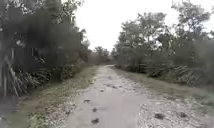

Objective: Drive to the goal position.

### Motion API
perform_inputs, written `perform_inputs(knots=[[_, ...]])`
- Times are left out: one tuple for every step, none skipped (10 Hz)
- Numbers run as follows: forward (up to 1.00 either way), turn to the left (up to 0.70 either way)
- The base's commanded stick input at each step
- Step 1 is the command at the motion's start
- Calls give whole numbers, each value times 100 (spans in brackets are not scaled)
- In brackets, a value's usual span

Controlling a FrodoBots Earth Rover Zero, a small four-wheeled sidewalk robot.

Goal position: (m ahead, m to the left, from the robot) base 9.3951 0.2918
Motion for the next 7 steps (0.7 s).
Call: perform_inputs(knots=[[70,0],[70,0],[70,0],[70,0],[70,0],[70,0],[70,0]])
